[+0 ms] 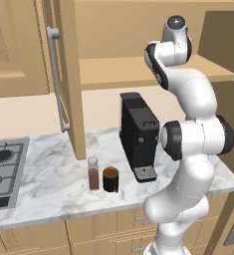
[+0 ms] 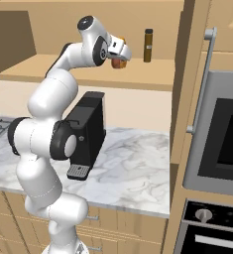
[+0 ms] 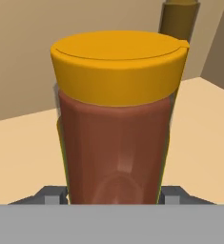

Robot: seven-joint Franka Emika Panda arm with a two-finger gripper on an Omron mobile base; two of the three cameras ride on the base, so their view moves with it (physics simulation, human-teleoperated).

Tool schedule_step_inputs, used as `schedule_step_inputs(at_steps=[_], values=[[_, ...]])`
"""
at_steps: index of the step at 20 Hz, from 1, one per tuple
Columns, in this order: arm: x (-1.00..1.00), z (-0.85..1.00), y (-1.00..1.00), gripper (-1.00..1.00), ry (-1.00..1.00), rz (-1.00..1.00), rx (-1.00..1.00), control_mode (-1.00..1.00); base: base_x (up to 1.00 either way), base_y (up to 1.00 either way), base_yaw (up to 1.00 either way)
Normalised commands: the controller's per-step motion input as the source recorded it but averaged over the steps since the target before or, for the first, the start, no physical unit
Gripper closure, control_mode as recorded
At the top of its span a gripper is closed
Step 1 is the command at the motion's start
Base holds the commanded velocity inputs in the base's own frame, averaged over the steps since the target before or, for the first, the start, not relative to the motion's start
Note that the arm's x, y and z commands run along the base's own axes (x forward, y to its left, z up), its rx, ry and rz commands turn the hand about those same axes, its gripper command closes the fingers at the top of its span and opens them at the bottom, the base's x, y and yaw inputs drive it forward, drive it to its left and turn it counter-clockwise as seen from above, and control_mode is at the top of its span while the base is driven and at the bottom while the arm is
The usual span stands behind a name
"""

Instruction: Pick the cinnamon and honey bottle from the cabinet and place them next to the mug.

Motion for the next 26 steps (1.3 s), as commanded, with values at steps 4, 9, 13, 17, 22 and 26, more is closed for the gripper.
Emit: schedule_step_inputs(at_steps=[4, 9, 13, 17, 22, 26], values=[[-0.16, 0.00, 0.02, 1.00, 0.00, 0.00, 0.00, -1.00, 0.00, 0.00, 0.00], [-0.45, 0.00, 0.19, 1.00, 0.00, 0.00, 0.00, -1.00, 0.00, 0.00, 0.00], [-0.79, -0.02, 0.34, 1.00, 0.00, 0.00, 0.00, -1.00, 0.00, 0.00, 0.00], [-0.90, -0.09, 0.49, 1.00, 0.00, 0.01, 0.00, -1.00, 0.00, 0.00, 0.00], [-0.94, -0.05, 0.54, 1.00, 0.00, 0.06, 0.00, -1.00, 0.00, 0.00, 0.00], [-0.99, 0.00, 0.62, 1.00, 0.00, 0.12, 0.00, -1.00, 0.00, 0.00, 0.00]])
